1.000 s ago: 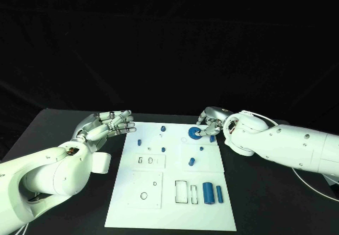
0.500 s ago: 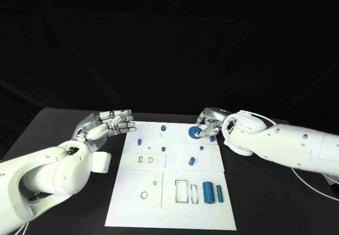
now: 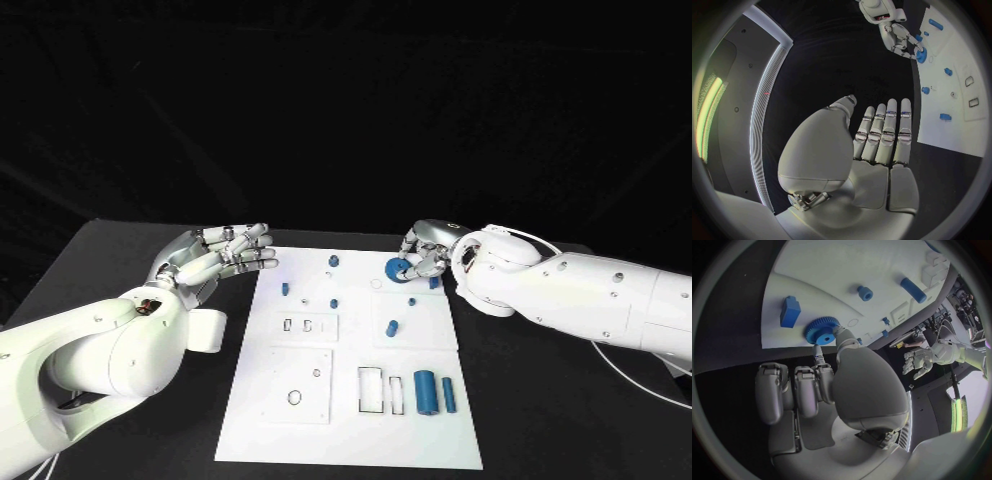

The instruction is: Assemble the parts on the task board

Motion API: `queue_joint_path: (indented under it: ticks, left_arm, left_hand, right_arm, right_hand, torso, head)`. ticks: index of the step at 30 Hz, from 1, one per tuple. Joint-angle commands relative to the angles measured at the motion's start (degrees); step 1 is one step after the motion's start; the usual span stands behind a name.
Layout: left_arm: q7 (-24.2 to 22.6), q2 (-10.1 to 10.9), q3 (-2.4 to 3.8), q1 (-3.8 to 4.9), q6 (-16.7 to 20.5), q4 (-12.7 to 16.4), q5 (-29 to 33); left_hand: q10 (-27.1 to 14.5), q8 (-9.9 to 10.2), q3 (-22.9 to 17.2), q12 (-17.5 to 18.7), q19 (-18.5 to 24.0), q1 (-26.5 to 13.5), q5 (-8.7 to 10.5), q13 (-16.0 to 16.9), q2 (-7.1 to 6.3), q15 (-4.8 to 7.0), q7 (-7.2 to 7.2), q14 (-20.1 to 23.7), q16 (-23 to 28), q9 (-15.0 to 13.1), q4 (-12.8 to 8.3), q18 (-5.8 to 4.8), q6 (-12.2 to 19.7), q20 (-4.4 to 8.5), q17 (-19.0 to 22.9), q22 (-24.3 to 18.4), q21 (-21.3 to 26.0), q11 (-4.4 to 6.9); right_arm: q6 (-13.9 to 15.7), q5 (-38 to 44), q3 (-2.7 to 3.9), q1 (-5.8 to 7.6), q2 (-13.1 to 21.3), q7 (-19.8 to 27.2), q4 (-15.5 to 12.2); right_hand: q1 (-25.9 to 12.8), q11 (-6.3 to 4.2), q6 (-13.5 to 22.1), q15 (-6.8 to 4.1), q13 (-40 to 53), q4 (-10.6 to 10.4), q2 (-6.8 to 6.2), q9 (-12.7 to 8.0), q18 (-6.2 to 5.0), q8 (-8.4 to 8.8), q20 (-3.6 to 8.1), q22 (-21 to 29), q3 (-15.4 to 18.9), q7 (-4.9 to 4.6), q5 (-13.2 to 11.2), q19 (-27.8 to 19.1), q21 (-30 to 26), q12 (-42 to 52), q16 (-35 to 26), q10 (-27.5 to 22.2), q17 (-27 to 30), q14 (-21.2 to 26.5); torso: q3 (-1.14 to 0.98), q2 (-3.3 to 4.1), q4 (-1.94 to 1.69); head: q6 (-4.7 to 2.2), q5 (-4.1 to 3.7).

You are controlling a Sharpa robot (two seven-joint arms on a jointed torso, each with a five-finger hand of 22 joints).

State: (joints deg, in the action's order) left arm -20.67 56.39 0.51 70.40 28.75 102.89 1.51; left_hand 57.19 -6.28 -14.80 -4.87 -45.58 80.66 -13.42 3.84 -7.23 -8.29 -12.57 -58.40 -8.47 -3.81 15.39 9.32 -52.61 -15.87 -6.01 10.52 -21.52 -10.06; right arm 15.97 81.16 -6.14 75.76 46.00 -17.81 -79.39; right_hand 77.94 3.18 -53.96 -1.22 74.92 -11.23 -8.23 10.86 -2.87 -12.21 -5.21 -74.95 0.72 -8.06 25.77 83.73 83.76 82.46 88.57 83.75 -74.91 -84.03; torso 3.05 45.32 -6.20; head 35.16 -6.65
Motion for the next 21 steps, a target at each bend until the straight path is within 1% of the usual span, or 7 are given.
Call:
queue_joint_path:
  ticks: [1,6,9,12,15,21]
  left_arm:
    - [-0.18,-0.08,0.05,0.1,-0.99,0.07,0.02]
    - [-0.1,-0.05,0.05,0.1,-1.06,0.05,0.02]
    - [0.01,-0.04,0.05,0.1,-1.13,0.04,0.02]
    - [0.12,-0.04,0.05,0.1,-1.2,0.02,0.02]
    - [0.21,-0.04,0.05,0.1,-1.26,0.0,0.02]
    - [0.27,-0.05,0.05,0.1,-1.34,-0.02,0.02]
  left_hand:
    - [0.09,0.42,0.07,0.23,0.13,0.5,0.2,-0.04,0.05,0.0,-0.2,0.43,0.15,0.02,-0.43,1.03,-0.1,-0.03,-0.04,0.1,-0.23,-0.27]
    - [0.08,0.48,0.07,0.3,0.18,0.54,0.2,-0.04,0.06,0.0,-0.21,0.43,0.21,0.02,-0.45,1.03,-0.09,-0.04,-0.06,0.12,-0.29,-0.27]
    - [0.08,0.48,0.07,0.3,0.18,0.54,0.2,-0.04,0.06,0.0,-0.21,0.43,0.21,0.02,-0.45,1.03,-0.09,-0.04,-0.06,0.12,-0.29,-0.27]
    - [0.08,0.48,0.07,0.3,0.18,0.54,0.2,-0.04,0.06,0.0,-0.21,0.43,0.21,0.02,-0.45,1.03,-0.09,-0.04,-0.06,0.12,-0.29,-0.27]
    - [0.08,0.51,0.05,0.33,0.2,0.58,0.2,-0.04,0.11,0.0,-0.21,0.42,0.23,0.02,-0.46,1.04,-0.09,-0.04,-0.06,0.13,-0.31,-0.27]
    - [0.08,0.51,0.05,0.33,0.2,0.58,0.2,-0.04,0.11,0.0,-0.21,0.42,0.23,0.02,-0.46,1.04,-0.09,-0.04,-0.06,0.13,-0.31,-0.27]
  right_arm:
    - [-1.32,0.46,-0.02,-0.2,-0.27,0.22,0.42]
    - [-1.63,0.43,-0.03,-0.42,-0.59,0.22,1.02]
    - [-1.76,0.67,-0.03,-0.49,-0.75,0.25,1.41]
    - [-1.76,0.93,-0.03,-0.54,-0.84,0.3,1.65]
    - [-1.67,1.56,-0.04,-0.6,-0.92,0.37,1.7]
    - [-0.67,3.37,-0.04,-0.76,-0.98,0.38,1.27]
  right_hand:
    - [0.6,0.0,0.07,0.42,7.11,-0.15,0.11,0.12,0.8,-0.33,-0.22,-7.28,0.13,0.11,0.35,0.76,0.29,0.21,0.31,0.69,-12.47,-5.4]
    - [1.01,-0.03,-0.02,0.4,7.23,-0.09,0.37,0.19,0.81,-0.56,-0.22,-7.36,0.0,0.14,0.62,0.79,0.32,0.31,0.35,0.71,-12.54,-5.41]
    - [1.19,-0.04,-0.05,0.4,7.28,-0.03,0.44,0.21,0.82,-0.63,-0.21,-7.41,-0.07,0.15,0.65,0.82,0.35,0.34,0.37,0.72,-12.58,-5.42]
    - [1.4,-0.06,-0.13,0.39,7.37,0.04,0.53,0.24,0.84,-0.73,-0.21,-7.48,-0.14,0.16,0.68,0.85,0.39,0.43,0.39,0.77,-12.62,-5.42]
    - [1.91,-0.15,-0.78,0.33,7.67,0.22,0.77,0.43,0.87,-1.25,-0.18,-7.66,-0.33,0.3,0.68,0.96,0.5,0.7,0.46,0.94,-12.78,-5.46]
    - [2.75,-0.82,-3.18,-0.16,8.41,0.57,1.14,1.24,1.0,-2.98,0.15,-8.26,-0.7,1.12,0.71,1.34,0.9,1.37,0.58,1.43,-13.04,-5.51]
  torso:
    - [-0.02,0.04,-0.02]
    - [-0.04,0.05,-0.02]
    - [-0.01,0.0,0.0]
    - [-0.01,0.0,0.01]
    - [-0.04,0.02,0.02]
    - [0.0,0.0,0.02]
  head:
    - [0.15,0.04]
    - [0.24,0.09]
    - [0.35,-0.11]
    - [0.35,-0.03]
    - [0.43,0.02]
    - [0.36,-0.04]
